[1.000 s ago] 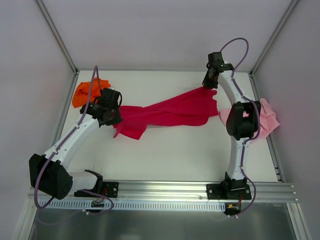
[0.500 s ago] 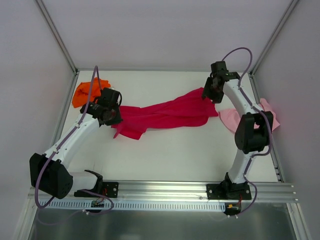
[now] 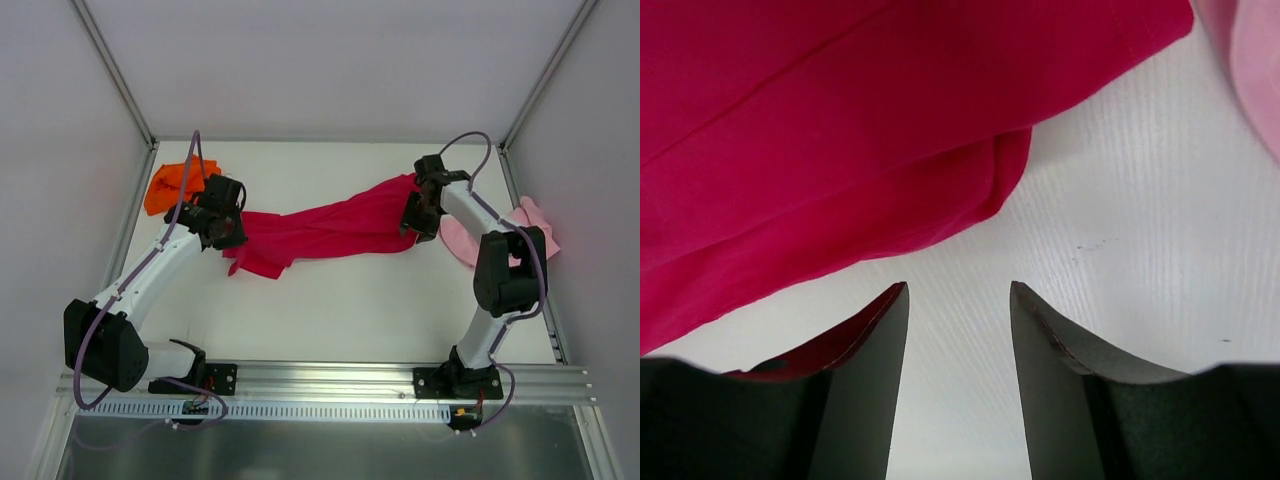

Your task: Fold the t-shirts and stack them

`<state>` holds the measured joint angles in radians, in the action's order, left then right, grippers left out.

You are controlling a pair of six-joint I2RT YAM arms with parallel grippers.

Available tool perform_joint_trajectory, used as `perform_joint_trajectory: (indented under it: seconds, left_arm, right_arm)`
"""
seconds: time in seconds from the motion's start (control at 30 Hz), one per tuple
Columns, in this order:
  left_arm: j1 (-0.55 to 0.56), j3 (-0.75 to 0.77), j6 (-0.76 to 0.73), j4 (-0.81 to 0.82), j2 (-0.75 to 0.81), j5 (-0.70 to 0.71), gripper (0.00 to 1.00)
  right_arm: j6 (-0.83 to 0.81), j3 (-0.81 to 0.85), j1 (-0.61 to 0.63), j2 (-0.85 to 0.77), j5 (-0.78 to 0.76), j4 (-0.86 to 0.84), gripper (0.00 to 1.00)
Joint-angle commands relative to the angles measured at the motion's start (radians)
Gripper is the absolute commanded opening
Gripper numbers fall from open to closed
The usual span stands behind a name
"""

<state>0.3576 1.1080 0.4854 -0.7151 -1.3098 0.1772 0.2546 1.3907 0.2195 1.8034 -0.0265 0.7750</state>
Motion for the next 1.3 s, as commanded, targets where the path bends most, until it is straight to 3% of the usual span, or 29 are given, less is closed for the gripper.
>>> perform_joint_trajectory:
  seconds: [0.0,0.53,0.6,0.63,0.73,0.9,1.1,1.27]
  left_arm:
    - [-0.012,0.0,-0.005,0.011,0.023,-0.018,0.0]
    - [-0.012,-0.005,0.005,-0.026,0.05,0.015,0.0]
    - [-0.012,-0.002,0.004,-0.029,0.05,0.021,0.0]
    - [-0.012,-0.002,0.004,-0.03,0.05,0.022,0.0]
    - [-0.012,0.006,0.004,-0.03,0.049,0.022,0.0]
    - [-0.012,0.003,0.004,-0.018,0.043,0.025,0.0]
    - [-0.023,-0.03,0.039,0.045,0.066,0.045,0.0]
    - [-0.028,0.001,0.07,0.083,-0.017,0.009,0.0]
  right_arm:
    - [0.014,-0.036,0.014,0.042,0.016,-0.072,0.49]
    - [-0.001,0.068,0.04,0.228,0.068,-0.137,0.52]
    - [-0.011,0.07,0.041,0.232,0.065,-0.131,0.43]
    - [-0.014,0.07,0.041,0.237,0.068,-0.129,0.27]
    - [-0.02,0.07,0.041,0.231,0.062,-0.114,0.01]
    - [-0.072,0.054,0.052,0.18,0.08,-0.114,0.01]
    - [-0.111,0.011,0.057,0.056,0.223,-0.166,0.01]
    - [-0.084,0.044,0.057,-0.035,0.241,-0.2,0.01]
